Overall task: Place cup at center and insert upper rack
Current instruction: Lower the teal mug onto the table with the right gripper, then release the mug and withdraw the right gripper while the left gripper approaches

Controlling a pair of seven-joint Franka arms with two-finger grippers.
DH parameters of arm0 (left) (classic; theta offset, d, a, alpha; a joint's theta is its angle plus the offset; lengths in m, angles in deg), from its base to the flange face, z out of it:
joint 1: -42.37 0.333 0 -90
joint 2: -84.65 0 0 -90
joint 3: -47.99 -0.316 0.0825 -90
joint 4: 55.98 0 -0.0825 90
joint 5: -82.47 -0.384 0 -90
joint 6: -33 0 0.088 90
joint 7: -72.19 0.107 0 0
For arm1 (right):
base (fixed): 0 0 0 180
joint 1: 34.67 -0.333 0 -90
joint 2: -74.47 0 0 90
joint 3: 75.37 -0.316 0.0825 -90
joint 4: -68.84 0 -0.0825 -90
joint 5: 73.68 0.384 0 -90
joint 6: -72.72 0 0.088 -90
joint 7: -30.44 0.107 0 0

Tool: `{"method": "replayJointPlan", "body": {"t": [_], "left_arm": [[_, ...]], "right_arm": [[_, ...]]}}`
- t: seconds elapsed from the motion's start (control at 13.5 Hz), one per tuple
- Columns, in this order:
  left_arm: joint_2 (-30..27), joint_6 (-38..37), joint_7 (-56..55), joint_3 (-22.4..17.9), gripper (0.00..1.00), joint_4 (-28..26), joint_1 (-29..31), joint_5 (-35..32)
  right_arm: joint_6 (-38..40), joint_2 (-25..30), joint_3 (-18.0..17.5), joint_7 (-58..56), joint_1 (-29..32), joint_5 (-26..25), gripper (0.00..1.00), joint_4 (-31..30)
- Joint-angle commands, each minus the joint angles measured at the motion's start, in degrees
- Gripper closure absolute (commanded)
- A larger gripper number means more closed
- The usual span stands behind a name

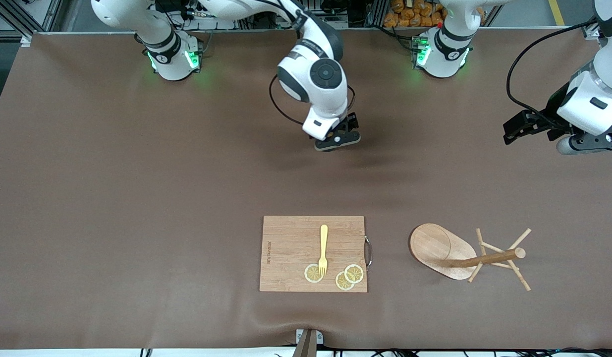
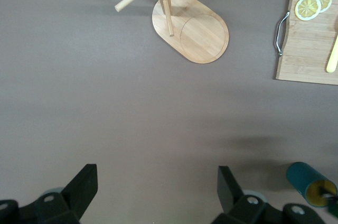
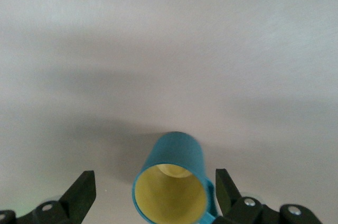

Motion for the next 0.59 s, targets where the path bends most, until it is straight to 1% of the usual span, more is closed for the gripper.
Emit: {"method": "replayJointPlan", "body": {"t": [0.0, 0.15, 0.3, 0.37, 0.44, 0.52], "left_arm": [[-1.45, -0.86, -0.78, -0.04, 0.00, -0.82, -0.19, -0.46], [-1.88, -0.77, -0.78, -0.13, 0.00, -1.61, -0.19, -0.37], [-1.80, -0.77, -0.95, -0.13, 0.00, -1.70, -0.45, -0.20], [-1.89, -0.77, -2.35, -0.13, 0.00, -1.61, -0.45, 0.76], [-1.89, -0.77, -4.54, -0.13, 0.00, -1.53, -0.45, 3.12], [-1.89, -0.69, -5.95, -0.13, 0.00, -1.44, -0.54, 4.62]], "right_arm": [[7.04, 7.88, -3.88, -0.24, 8.71, 0.52, 0.00, -1.12], [12.05, 11.83, -7.31, -1.65, 15.83, 0.17, 0.00, -0.86], [17.50, 15.18, -10.56, -5.50, 24.53, 0.08, 0.00, -0.68], [19.70, 16.85, -10.83, -8.04, 27.96, 0.08, 0.00, -0.68], [21.81, 18.60, -10.84, -10.50, 31.39, -0.09, 0.00, -0.68], [23.40, 19.75, -10.84, -12.53, 34.64, -1.05, 0.00, -0.68]]}}
